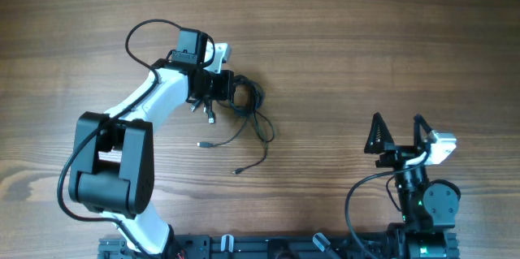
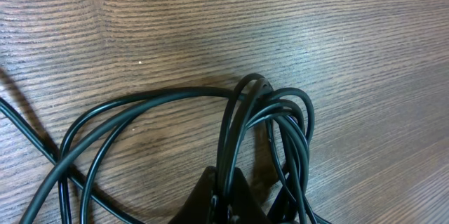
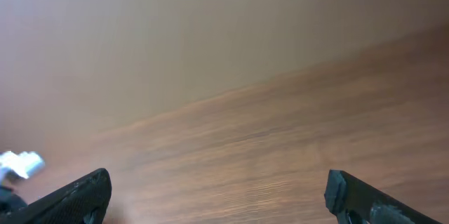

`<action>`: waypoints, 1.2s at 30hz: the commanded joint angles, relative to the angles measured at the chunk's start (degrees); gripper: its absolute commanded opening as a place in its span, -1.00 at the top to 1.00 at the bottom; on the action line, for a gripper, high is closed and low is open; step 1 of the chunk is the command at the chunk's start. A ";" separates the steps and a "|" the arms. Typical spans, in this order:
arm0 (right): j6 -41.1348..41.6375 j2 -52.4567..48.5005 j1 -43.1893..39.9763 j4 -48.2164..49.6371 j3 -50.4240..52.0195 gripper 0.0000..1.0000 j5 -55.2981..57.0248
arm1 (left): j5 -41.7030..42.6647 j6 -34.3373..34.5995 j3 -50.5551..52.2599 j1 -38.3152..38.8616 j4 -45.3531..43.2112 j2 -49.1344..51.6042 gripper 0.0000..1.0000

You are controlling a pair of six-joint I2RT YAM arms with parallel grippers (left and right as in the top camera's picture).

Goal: Untangle cables
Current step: 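Move the right gripper forward toward the cable held by the left gripper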

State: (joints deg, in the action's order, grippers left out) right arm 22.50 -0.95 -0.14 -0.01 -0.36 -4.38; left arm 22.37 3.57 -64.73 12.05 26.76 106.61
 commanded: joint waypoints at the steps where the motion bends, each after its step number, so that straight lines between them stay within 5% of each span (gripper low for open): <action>1: 9.29 0.09 0.28 2.47 0.04 -1.00 -7.56 | 4.44 -3.96 0.33 -0.42 -0.15 -5.11 0.92; 9: -0.15 -8.13 0.28 -5.51 -11.74 -1.00 -18.78 | 27.28 -19.63 0.33 -5.11 -0.42 -8.37 0.92; 16: -8.59 -38.27 0.31 -31.23 -45.90 -0.99 -29.81 | 41.94 -22.88 0.33 -9.68 -1.66 -8.35 0.92; 19: -3.23 -48.65 0.31 -34.45 -53.99 -1.00 -38.73 | 41.88 -22.93 0.35 -9.81 -1.51 -8.31 0.92; 22: 4.90 -56.24 0.31 -27.67 -54.62 -1.00 -51.54 | 41.90 -25.73 0.35 -9.55 -0.70 -8.13 0.92; 23: 7.87 -59.32 0.35 -25.11 -54.58 -0.82 -55.74 | 41.90 -27.12 0.35 -9.44 -0.11 -8.00 0.92; 25: 13.07 -64.81 1.22 -23.21 -54.55 0.11 -57.86 | 41.90 -29.29 0.35 -9.07 0.44 -7.52 0.92; 27: 17.05 -69.64 2.97 -22.93 -54.53 0.46 -57.77 | 41.90 -31.32 0.35 -8.70 0.44 -7.02 0.91; 30: 23.74 -77.05 6.80 -21.07 -54.53 0.30 -55.87 | 41.90 -34.88 0.35 -8.00 0.48 -6.82 0.92; 31: 24.59 -79.65 8.07 -18.58 -54.53 0.11 -55.95 | 41.90 -34.88 0.35 -7.76 0.48 -6.82 0.92; 36: 15.58 -86.97 14.56 -4.66 -54.53 -0.23 -56.76 | 41.94 -34.84 0.35 -7.39 1.22 -6.84 0.92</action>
State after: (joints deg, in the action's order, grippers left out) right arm 41.98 -85.14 11.03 -8.45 -54.28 -59.64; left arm 62.48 -29.19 -64.49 4.51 27.62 99.42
